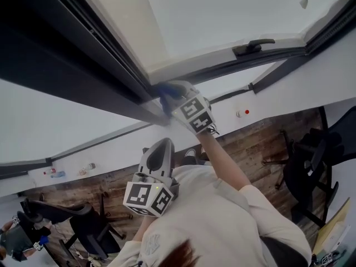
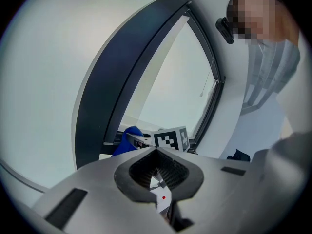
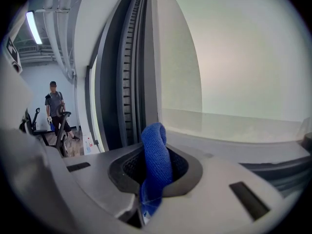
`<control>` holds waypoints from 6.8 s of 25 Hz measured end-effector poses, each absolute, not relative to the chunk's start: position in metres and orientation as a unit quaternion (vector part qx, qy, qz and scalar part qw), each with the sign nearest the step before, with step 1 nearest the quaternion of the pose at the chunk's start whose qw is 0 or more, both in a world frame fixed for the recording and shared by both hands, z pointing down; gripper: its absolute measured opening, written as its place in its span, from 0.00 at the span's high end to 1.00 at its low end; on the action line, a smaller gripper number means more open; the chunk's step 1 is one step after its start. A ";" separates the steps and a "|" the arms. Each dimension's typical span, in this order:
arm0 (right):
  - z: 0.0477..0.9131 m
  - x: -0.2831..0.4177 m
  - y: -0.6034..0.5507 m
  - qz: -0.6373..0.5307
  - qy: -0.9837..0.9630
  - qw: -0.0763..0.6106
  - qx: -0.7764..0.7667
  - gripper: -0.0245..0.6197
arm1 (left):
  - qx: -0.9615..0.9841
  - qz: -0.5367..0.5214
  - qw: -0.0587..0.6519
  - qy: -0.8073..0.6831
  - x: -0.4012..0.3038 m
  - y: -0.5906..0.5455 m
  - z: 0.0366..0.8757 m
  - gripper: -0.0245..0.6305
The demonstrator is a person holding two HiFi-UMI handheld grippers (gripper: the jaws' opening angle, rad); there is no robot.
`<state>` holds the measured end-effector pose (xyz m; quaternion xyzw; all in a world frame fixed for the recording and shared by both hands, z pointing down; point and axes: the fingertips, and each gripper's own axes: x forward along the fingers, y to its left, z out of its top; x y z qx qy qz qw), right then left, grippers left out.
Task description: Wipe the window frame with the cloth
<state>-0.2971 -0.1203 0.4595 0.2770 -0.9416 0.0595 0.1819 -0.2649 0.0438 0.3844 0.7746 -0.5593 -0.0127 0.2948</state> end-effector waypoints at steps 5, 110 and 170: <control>0.459 -0.285 -0.126 0.075 -0.939 0.178 0.283 0.89 | 0.770 -0.024 0.288 -0.570 -0.260 0.041 0.381 0.95; 0.456 -0.146 -0.185 0.102 -0.886 0.163 0.423 0.89 | 0.784 -0.044 0.268 -0.558 -0.240 0.030 0.370 0.95; 0.456 -0.066 -0.216 0.110 -0.865 0.153 0.465 0.89 | 0.778 -0.042 0.262 -0.569 -0.206 0.017 0.368 0.95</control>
